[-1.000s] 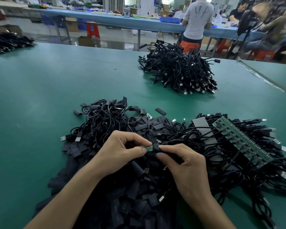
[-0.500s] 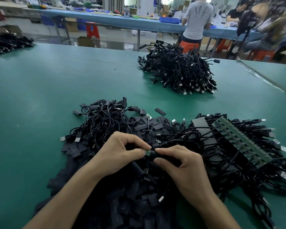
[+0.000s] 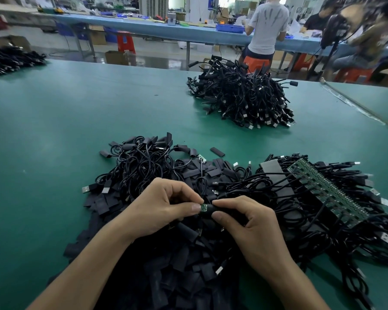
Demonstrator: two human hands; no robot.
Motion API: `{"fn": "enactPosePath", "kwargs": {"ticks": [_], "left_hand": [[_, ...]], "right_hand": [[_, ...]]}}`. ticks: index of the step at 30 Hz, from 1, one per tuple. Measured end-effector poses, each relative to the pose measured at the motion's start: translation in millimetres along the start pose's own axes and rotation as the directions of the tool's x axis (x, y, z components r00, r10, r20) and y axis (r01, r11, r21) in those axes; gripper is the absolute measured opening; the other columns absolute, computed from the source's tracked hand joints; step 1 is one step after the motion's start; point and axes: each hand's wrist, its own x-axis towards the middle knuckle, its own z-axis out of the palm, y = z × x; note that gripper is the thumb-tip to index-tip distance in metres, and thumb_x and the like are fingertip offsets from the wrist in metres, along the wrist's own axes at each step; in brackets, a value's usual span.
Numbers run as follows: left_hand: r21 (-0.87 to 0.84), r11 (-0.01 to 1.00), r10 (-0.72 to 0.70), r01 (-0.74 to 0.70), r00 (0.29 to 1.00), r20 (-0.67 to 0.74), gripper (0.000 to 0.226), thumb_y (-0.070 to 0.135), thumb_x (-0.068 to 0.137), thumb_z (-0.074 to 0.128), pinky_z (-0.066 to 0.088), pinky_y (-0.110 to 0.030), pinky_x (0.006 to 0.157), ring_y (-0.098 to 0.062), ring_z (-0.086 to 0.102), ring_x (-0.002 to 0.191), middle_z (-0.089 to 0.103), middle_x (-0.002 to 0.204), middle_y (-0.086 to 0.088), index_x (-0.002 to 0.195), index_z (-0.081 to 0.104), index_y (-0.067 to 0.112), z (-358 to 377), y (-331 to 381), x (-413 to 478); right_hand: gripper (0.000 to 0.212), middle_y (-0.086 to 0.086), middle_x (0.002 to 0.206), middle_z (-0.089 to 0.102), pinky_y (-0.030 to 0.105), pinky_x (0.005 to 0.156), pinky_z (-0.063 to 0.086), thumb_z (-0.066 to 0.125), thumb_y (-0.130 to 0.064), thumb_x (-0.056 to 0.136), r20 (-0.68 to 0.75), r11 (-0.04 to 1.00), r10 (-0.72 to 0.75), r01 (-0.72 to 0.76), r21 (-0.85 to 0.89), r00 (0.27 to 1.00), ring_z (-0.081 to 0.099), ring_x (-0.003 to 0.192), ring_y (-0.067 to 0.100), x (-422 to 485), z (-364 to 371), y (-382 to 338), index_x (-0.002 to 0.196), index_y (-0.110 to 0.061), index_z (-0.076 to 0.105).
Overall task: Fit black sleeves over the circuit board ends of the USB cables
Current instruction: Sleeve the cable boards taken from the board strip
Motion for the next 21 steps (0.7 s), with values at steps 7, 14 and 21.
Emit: {"fn": "enactPosePath", "kwargs": {"ticks": [7, 14, 21], "left_hand": [[0.112, 0.992, 0.06, -0.06, 0.998, 0.005, 0.013, 0.007, 0.083, 0.078, 0.051, -0.015, 0.068, -0.008, 0.071, 0.073, 0.076, 0.079, 0.0, 0.088, 0.078, 0.019, 0.1, 3.7, -0.1], [0.11, 0.992, 0.06, -0.061, 0.998, 0.008, 0.012, 0.009, 0.085, 0.076, 0.049, -0.014, 0.067, -0.004, 0.068, 0.07, 0.075, 0.077, 0.002, 0.089, 0.077, 0.02, 0.6, 5.9, 0.8], [0.056, 0.997, 0.046, -0.049, 0.998, 0.043, 0.012, 0.006, 0.086, 0.075, 0.052, -0.017, 0.069, -0.009, 0.07, 0.073, 0.076, 0.082, -0.004, 0.091, 0.077, 0.017, 2.2, 7.1, 0.8]], "right_hand": [[0.017, -0.019, 0.091, 0.071, 0.023, 0.079, 0.053, 0.078, -0.019, 0.082, 0.019, 0.999, 0.036, -0.036, 0.034, 0.999, 0.067, 0.091, 0.004, 0.0, -0.8, 0.6, 0.097, -0.027, 0.078], [0.023, -0.02, 0.094, 0.069, 0.017, 0.079, 0.051, 0.076, -0.031, 0.081, 0.008, 1.0, -0.004, 0.004, -0.01, 1.0, 0.066, 0.094, 0.002, -1.7, -0.4, -0.6, 0.104, -0.03, 0.077], [0.02, -0.02, 0.091, 0.072, 0.013, 0.077, 0.05, 0.08, -0.024, 0.077, -0.04, 0.999, -0.034, 0.036, 0.035, 0.999, 0.068, 0.09, 0.001, -0.7, 1.6, -0.3, 0.097, -0.027, 0.078]]}}
